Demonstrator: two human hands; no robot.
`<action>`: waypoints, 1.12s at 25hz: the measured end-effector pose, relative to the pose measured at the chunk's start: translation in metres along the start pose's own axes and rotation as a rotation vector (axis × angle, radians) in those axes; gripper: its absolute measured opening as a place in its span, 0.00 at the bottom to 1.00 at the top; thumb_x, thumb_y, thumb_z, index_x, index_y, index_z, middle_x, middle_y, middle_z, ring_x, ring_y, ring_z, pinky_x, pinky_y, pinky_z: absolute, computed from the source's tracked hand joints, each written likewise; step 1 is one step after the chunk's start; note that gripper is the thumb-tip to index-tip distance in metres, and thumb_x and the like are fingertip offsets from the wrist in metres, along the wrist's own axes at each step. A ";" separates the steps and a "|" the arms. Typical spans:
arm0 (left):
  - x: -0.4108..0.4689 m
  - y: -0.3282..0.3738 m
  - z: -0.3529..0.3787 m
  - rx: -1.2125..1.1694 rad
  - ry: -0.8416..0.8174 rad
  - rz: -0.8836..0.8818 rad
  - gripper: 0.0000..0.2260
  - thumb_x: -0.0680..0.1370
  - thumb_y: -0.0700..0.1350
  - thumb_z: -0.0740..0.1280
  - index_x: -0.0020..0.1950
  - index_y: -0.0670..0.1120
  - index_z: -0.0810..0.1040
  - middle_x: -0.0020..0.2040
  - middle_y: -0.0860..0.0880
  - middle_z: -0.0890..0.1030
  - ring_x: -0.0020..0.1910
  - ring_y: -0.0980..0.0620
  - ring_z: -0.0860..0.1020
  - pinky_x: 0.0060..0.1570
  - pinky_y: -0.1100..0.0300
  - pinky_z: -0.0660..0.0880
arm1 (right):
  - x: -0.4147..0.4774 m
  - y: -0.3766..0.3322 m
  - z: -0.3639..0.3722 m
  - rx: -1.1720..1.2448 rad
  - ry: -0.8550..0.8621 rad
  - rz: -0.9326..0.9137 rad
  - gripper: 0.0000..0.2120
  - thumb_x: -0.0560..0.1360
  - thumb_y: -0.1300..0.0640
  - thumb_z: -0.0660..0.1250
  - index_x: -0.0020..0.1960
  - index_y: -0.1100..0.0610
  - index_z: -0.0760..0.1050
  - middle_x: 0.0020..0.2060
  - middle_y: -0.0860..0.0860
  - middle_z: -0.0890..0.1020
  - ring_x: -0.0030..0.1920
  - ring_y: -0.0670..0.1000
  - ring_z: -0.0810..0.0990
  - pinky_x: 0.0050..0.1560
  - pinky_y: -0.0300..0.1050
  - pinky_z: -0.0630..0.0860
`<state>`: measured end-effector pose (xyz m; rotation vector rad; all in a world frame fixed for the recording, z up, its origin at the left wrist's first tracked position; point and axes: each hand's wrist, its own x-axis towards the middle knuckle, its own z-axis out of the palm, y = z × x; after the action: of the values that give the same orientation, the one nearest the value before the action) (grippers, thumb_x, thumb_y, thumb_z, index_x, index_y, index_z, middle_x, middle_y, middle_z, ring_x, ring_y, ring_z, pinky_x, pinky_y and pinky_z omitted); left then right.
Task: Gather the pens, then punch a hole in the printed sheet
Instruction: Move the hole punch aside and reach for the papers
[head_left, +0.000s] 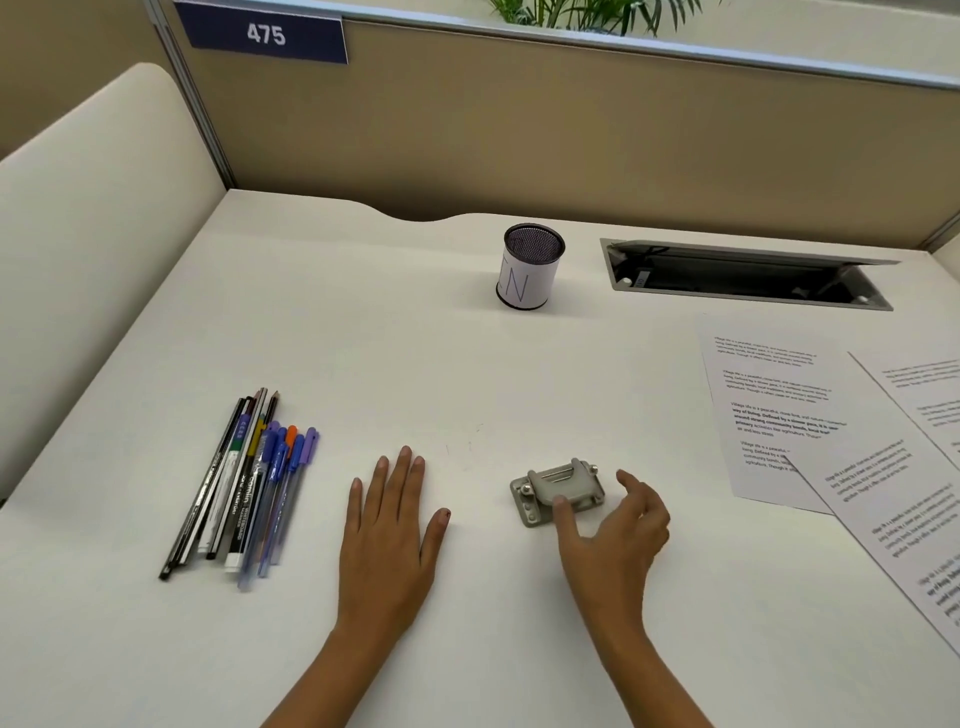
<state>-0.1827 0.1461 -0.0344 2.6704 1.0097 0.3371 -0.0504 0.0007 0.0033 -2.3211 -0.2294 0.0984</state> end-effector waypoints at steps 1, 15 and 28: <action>0.000 0.000 0.000 -0.001 0.002 0.001 0.29 0.80 0.59 0.44 0.77 0.47 0.56 0.77 0.51 0.56 0.77 0.51 0.52 0.75 0.52 0.46 | -0.002 0.001 0.002 -0.009 -0.023 0.005 0.40 0.67 0.46 0.75 0.70 0.59 0.61 0.68 0.58 0.62 0.68 0.60 0.61 0.67 0.55 0.67; 0.011 0.033 -0.001 -0.098 0.043 -0.019 0.33 0.78 0.62 0.41 0.77 0.44 0.55 0.78 0.48 0.54 0.77 0.53 0.48 0.76 0.54 0.40 | 0.029 0.006 0.013 0.032 -0.008 -0.175 0.49 0.62 0.47 0.77 0.74 0.61 0.54 0.61 0.55 0.67 0.61 0.54 0.63 0.63 0.48 0.68; 0.084 0.181 0.072 -0.035 -0.100 0.118 0.30 0.81 0.58 0.48 0.78 0.44 0.47 0.79 0.49 0.47 0.78 0.52 0.44 0.75 0.51 0.38 | 0.226 0.000 -0.049 0.071 0.217 -0.038 0.47 0.62 0.50 0.77 0.72 0.64 0.56 0.61 0.63 0.67 0.60 0.60 0.64 0.63 0.52 0.65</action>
<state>0.0117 0.0602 -0.0327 2.6915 0.8111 0.2393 0.1784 0.0097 0.0373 -2.2344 -0.1570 -0.1608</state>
